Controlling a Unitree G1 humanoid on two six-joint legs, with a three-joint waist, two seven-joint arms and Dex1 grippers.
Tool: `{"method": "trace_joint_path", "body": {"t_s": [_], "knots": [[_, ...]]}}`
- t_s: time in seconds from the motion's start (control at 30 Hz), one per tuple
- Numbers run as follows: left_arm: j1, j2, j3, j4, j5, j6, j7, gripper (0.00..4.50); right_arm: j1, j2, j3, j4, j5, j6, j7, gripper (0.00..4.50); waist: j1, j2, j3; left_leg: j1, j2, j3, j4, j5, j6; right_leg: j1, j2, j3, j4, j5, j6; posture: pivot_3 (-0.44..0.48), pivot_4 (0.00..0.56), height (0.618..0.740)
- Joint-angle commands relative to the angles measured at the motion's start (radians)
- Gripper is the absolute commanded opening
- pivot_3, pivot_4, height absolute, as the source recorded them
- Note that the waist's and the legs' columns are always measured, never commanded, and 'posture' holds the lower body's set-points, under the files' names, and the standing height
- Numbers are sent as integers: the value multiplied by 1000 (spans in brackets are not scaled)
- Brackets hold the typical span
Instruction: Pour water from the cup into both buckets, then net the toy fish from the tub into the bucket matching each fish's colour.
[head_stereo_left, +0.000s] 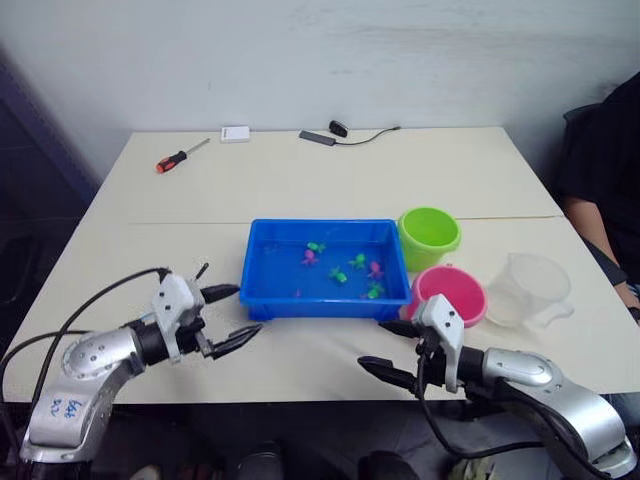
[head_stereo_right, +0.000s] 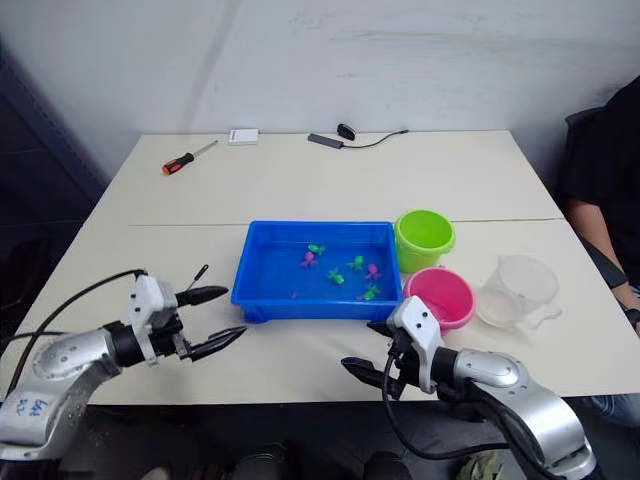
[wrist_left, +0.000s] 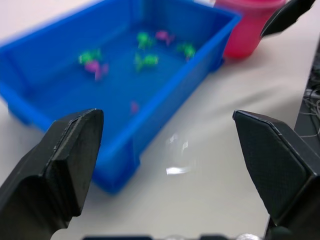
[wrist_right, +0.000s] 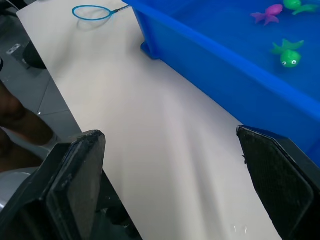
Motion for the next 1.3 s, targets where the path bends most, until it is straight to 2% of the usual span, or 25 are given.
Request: {"method": "trace_joint_path", "body": {"t_s": [0.03,0.17,0.3,0.37,0.47,0.7,0.93,1.13,1.3], "knots": [[-76,6,-13,29,-26,-56,-75,4478,8,-38,-125,-78,107,48,7,4442,0,0,0,0,0,1,0,0,0,1,0,0,0,2,3,0,150,733],[-184,-17,-67,98,-27,-72,-133,4478,14,-63,-251,-82,160,83,-28,4442,0,0,0,0,0,1,0,0,0,1,1,0,0,3,5,0,150,733],[-306,-58,-150,213,13,-122,-199,4478,38,-59,-470,-61,199,119,-127,4442,6,-1,0,-1,-1,1,1,1,1,1,1,1,1,4,7,0,150,733],[-338,-69,-174,256,25,-143,-221,4478,63,-53,-532,-64,192,119,-163,4442,7,0,0,-1,0,2,2,1,2,2,2,1,0,4,8,0,150,733],[-412,-98,-217,346,44,-179,-264,4478,145,-4,-647,-99,181,106,-233,4442,16,0,0,-1,0,2,2,3,4,1,3,1,1,5,9,0,150,733],[-500,-154,-261,480,68,-244,-329,4478,273,131,-791,-193,207,69,-373,4442,21,-1,1,-1,2,4,4,4,3,0,14,2,3,7,13,0,150,733],[-540,-193,-268,547,84,-277,-355,4478,351,213,-849,-212,161,-11,-471,4442,20,-1,1,0,4,5,5,3,2,-2,17,4,5,6,15,0,150,733],[-567,-217,-278,578,93,-293,-363,4478,341,293,-750,-129,41,-63,-576,4442,19,0,1,0,4,5,5,2,1,-2,18,4,6,6,15,0,150,733],[-573,-219,-273,581,101,-299,-363,4478,287,317,-677,-38,-28,-87,-621,4442,18,1,0,0,4,6,5,2,1,-2,18,4,6,6,15,0,150,733]]}}
